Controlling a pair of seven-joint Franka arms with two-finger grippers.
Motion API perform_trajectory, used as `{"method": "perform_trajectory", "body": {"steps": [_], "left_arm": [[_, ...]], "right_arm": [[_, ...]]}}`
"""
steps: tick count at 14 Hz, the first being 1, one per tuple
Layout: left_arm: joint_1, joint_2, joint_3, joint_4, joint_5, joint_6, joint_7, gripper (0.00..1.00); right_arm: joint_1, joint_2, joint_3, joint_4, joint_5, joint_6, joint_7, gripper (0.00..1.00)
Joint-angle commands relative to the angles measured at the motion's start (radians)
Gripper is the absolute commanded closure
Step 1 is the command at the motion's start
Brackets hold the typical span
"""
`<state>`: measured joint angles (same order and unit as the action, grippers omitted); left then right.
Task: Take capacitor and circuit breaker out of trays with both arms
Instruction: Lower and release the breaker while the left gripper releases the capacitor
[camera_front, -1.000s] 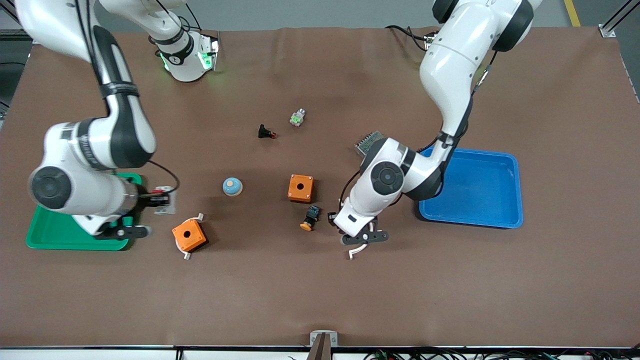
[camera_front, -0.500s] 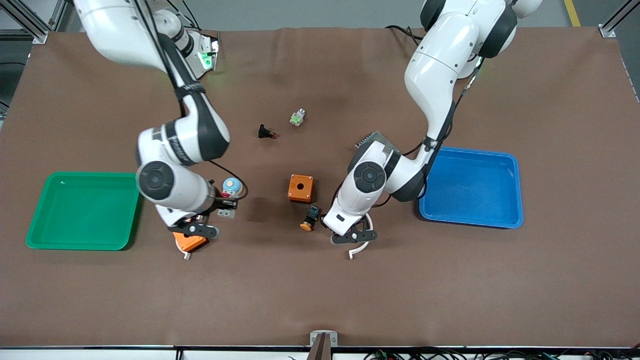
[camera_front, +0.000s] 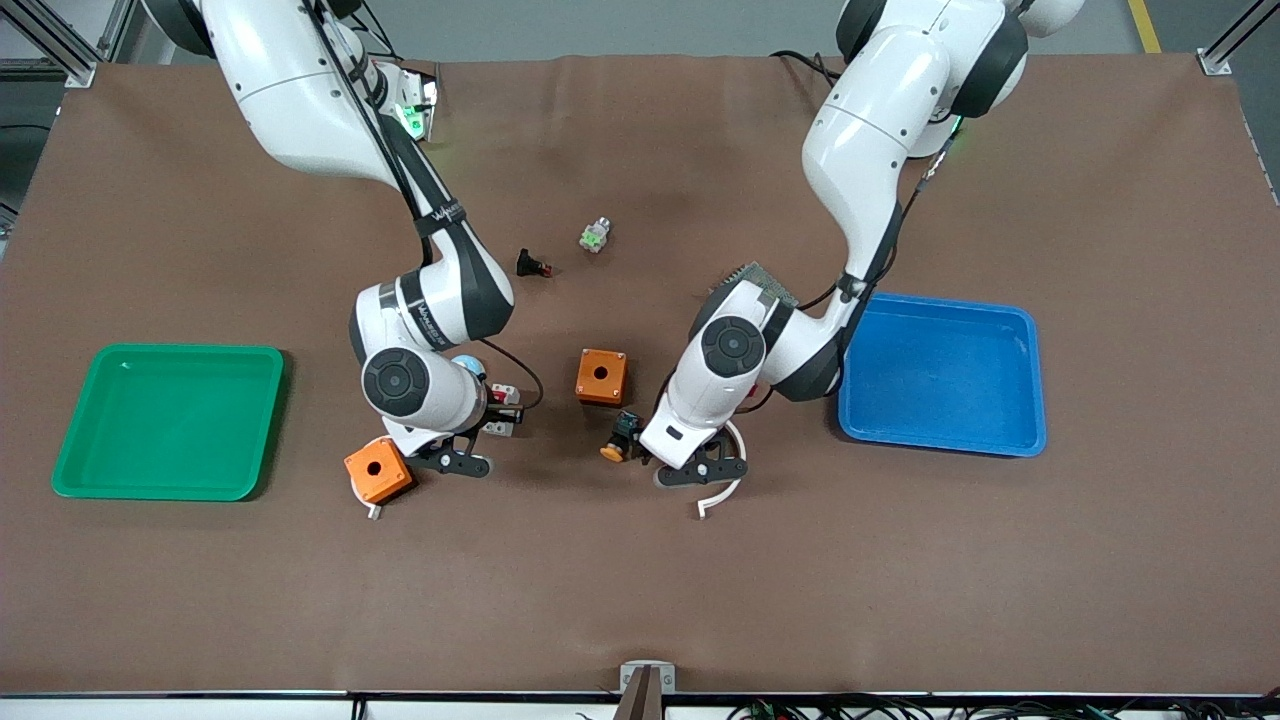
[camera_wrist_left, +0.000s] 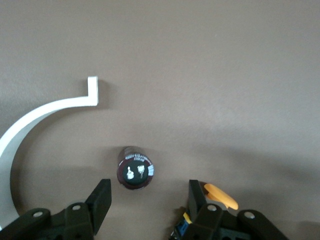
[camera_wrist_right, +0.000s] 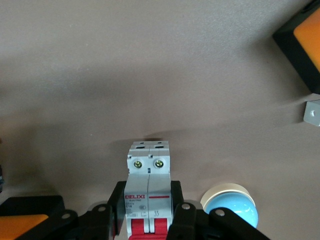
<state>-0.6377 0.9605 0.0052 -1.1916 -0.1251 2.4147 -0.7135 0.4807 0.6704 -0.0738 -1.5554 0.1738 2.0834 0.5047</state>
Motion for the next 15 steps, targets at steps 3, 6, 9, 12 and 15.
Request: {"method": "perform_trajectory", "body": {"steps": [3, 6, 9, 12, 15], "left_arm": [[0.045, -0.159, 0.042, -0.003, -0.004, -0.219, -0.021, 0.17], [0.137, -0.278, 0.064, -0.019, 0.015, -0.377, 0.040, 0.14], [0.212, -0.356, 0.065, -0.028, 0.028, -0.515, 0.106, 0.00], [0.294, -0.443, 0.065, -0.055, 0.033, -0.603, 0.169, 0.00], [0.366, -0.552, 0.067, -0.112, 0.041, -0.661, 0.291, 0.00]], "right_arm": [[0.022, 0.002, -0.012, 0.003, 0.009, 0.007, 0.009, 0.73], [0.018, 0.002, -0.012, 0.005, 0.010, 0.003, 0.009, 0.00], [0.010, -0.017, -0.014, 0.009, 0.010, -0.023, 0.006, 0.00], [-0.011, -0.115, -0.020, 0.014, 0.009, -0.112, -0.005, 0.00], [-0.091, -0.266, -0.020, 0.012, -0.031, -0.262, -0.017, 0.00]]}}
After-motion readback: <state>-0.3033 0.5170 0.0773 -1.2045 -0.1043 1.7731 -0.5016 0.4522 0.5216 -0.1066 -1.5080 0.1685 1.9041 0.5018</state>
